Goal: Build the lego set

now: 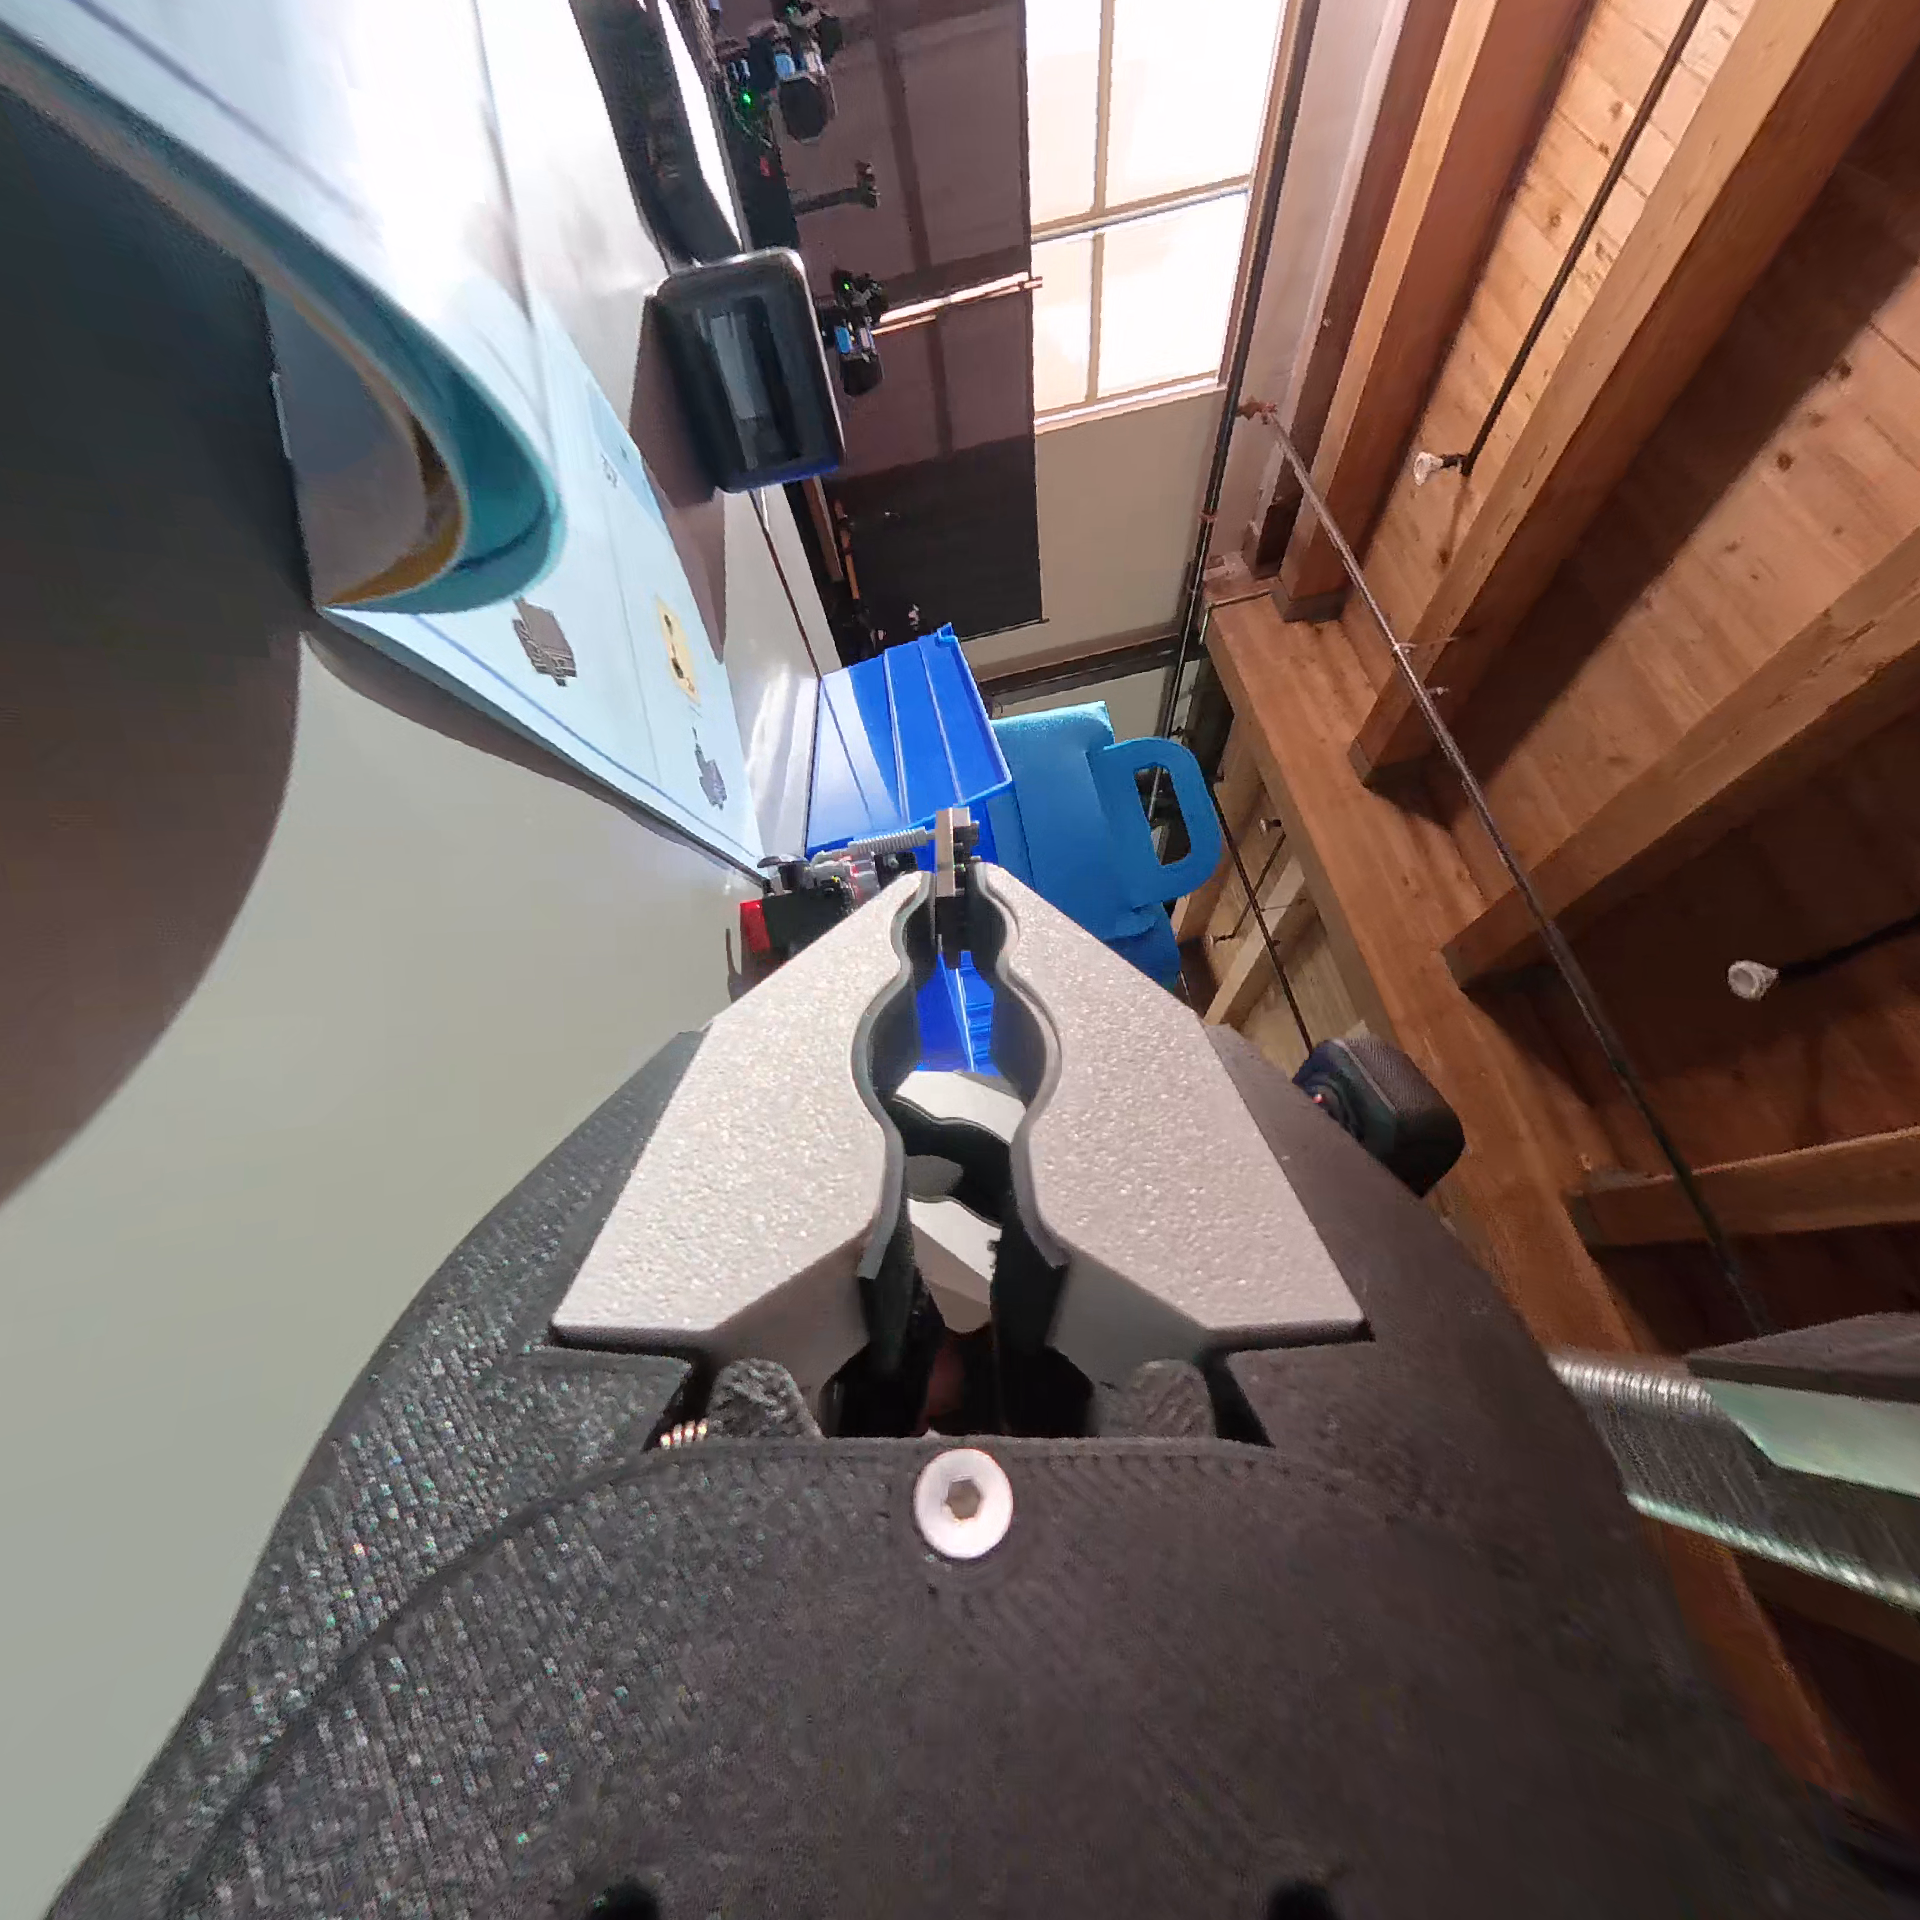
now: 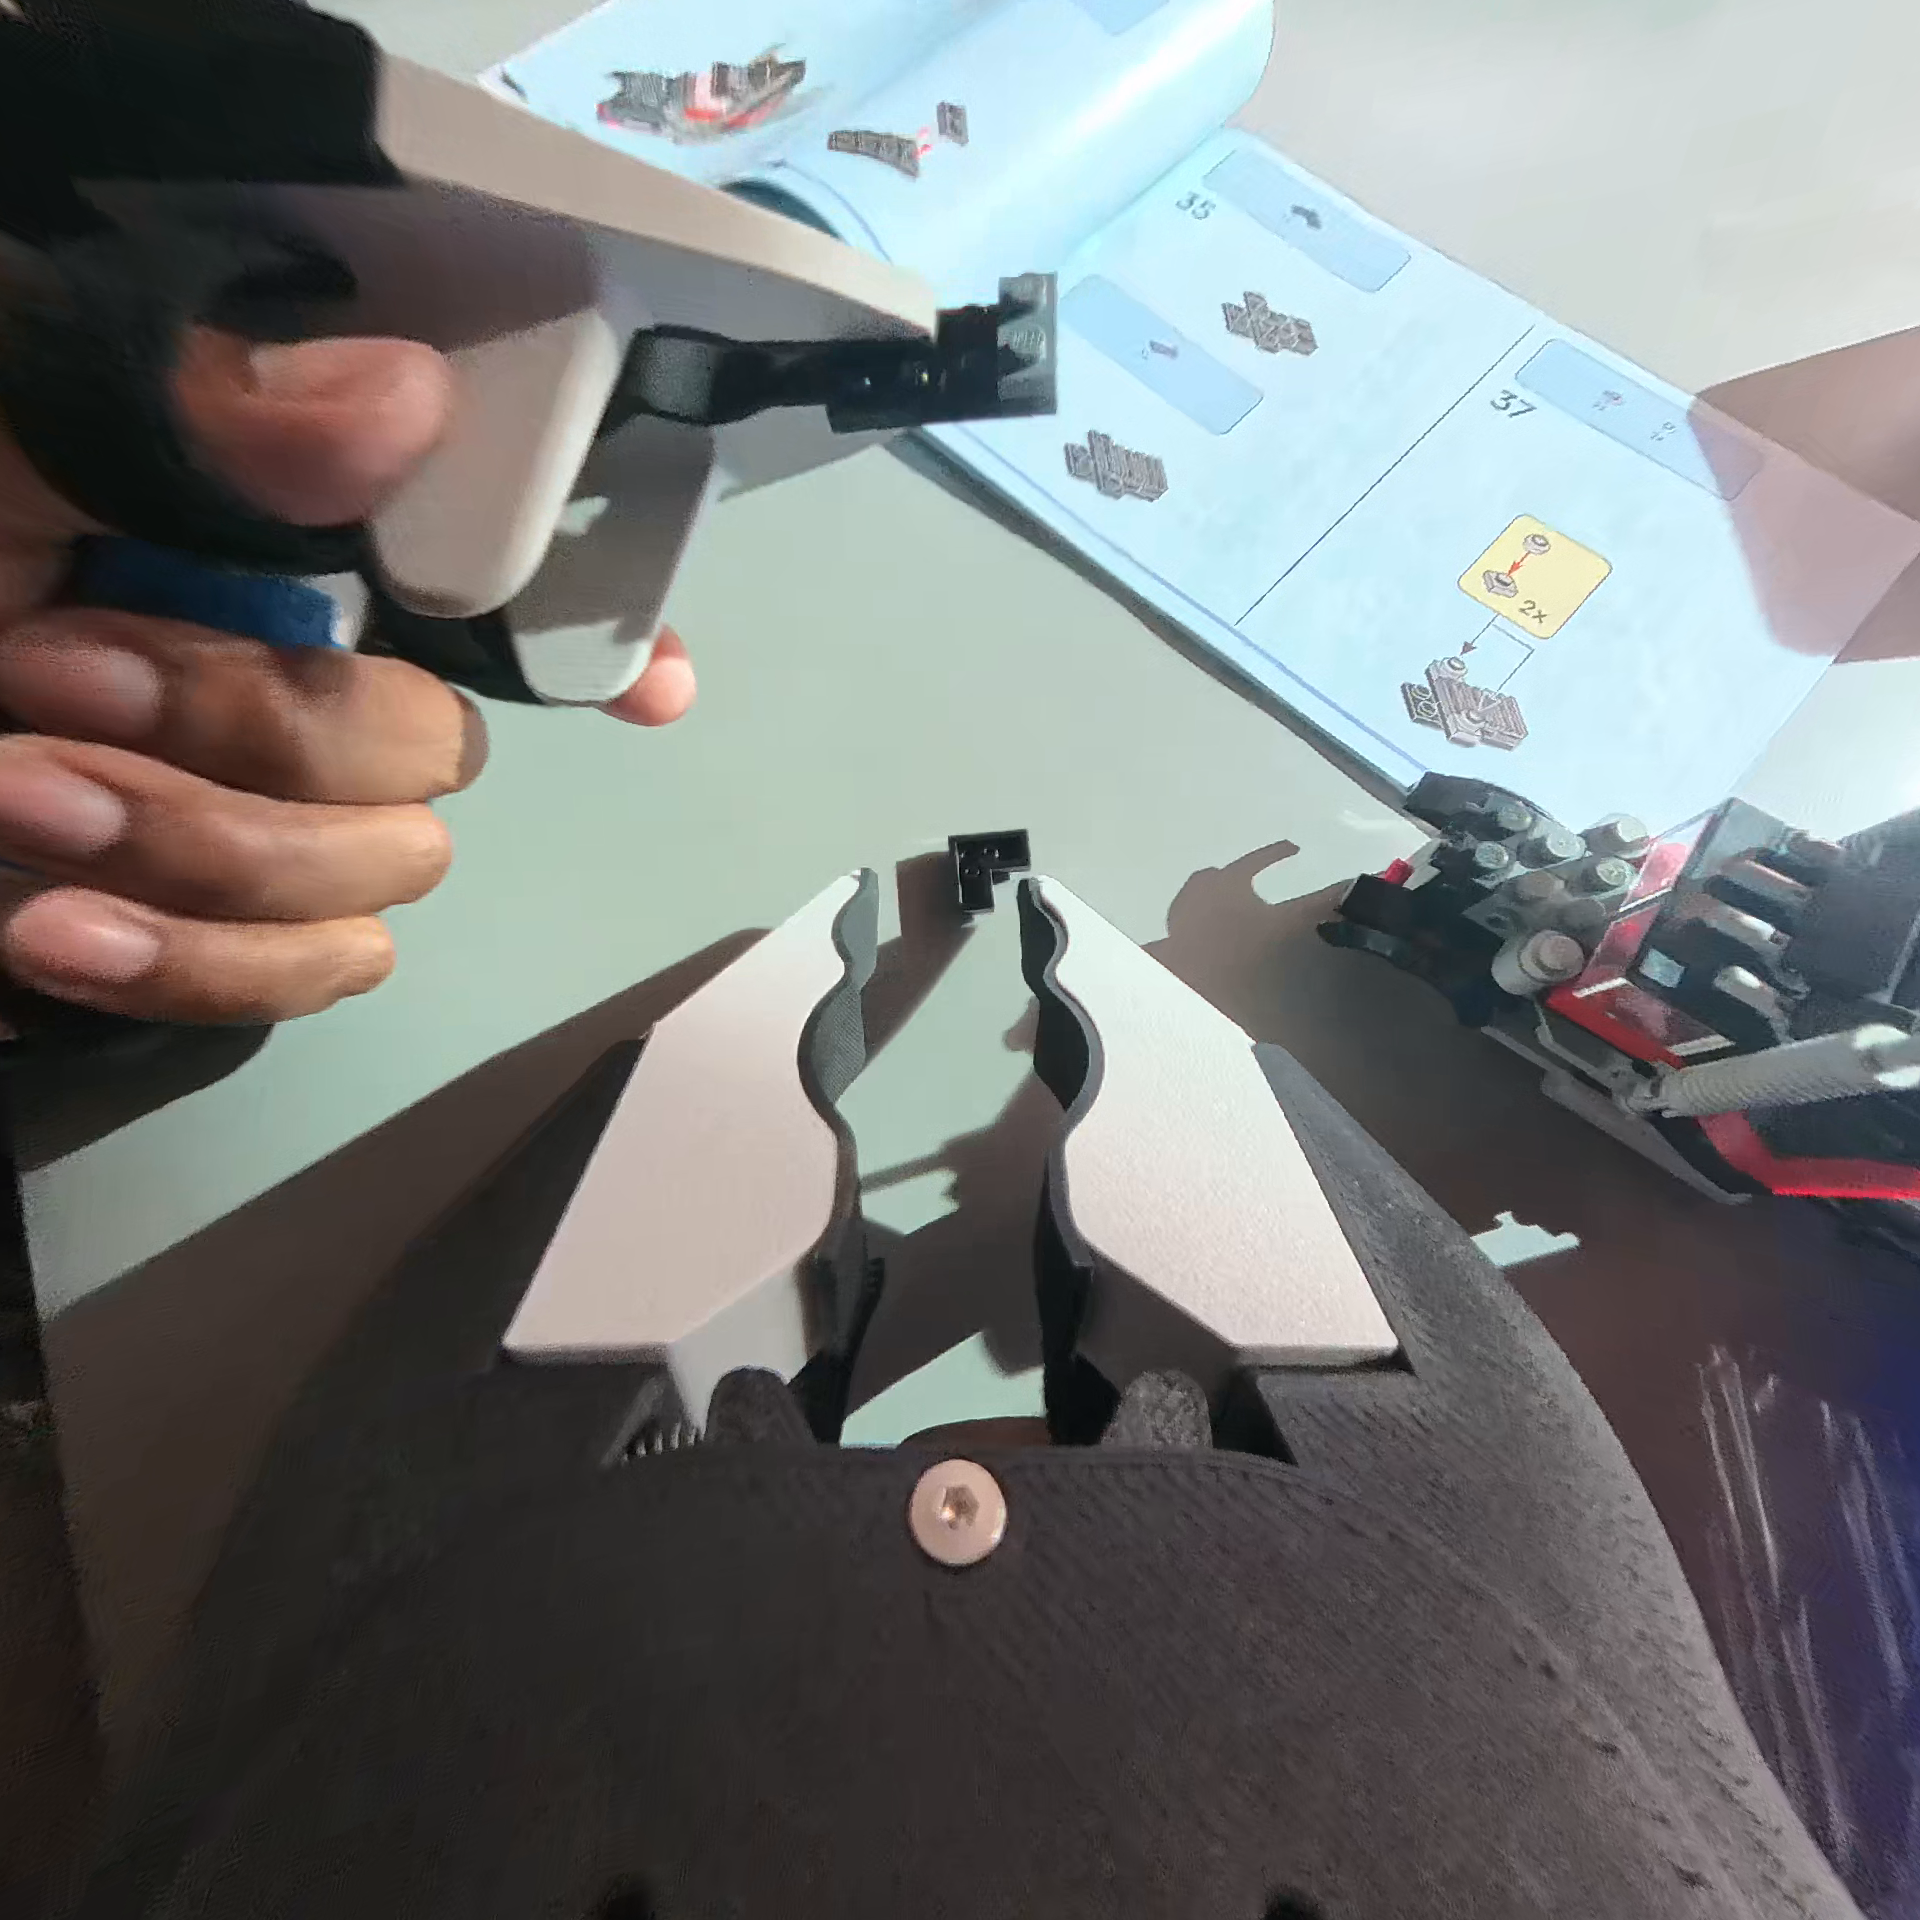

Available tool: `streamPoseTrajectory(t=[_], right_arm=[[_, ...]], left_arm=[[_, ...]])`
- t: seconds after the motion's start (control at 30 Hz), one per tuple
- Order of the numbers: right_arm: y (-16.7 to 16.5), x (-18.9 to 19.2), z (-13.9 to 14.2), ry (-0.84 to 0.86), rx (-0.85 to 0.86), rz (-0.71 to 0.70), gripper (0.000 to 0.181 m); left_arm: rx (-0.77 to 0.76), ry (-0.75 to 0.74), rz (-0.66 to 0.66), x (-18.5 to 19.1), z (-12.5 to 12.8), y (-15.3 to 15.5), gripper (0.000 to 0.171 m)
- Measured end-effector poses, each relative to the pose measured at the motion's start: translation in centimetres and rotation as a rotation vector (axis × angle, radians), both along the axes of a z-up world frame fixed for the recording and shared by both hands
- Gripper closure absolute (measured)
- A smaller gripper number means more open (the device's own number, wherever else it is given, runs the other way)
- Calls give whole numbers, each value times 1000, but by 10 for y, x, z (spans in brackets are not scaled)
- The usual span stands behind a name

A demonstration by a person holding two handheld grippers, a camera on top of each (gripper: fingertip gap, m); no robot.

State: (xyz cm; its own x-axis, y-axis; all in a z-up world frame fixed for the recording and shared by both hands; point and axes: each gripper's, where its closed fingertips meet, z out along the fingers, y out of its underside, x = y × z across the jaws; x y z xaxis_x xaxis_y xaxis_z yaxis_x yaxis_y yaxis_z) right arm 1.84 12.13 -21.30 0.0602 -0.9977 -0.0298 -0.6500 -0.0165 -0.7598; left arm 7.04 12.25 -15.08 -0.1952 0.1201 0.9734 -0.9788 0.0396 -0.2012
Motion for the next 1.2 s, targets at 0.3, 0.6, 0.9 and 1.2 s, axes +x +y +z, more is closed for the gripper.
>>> streamPoseTrajectory(t=[0.3,0.6,0.9,1.2], right_arm=[[1,1,-7,43,-60,7,152],[3,3,-7,41,-94,12,163],[8,3,-6,31,-57,52,171],[35,9,25,-143,135,193,171]], left_arm=[[-7,-2,-23,-5,0,12,167],[-7,4,-34,-6,0,13,167],[-11,14,-38,-5,-1,13,167],[-21,28,-56,-7,0,13,167]])
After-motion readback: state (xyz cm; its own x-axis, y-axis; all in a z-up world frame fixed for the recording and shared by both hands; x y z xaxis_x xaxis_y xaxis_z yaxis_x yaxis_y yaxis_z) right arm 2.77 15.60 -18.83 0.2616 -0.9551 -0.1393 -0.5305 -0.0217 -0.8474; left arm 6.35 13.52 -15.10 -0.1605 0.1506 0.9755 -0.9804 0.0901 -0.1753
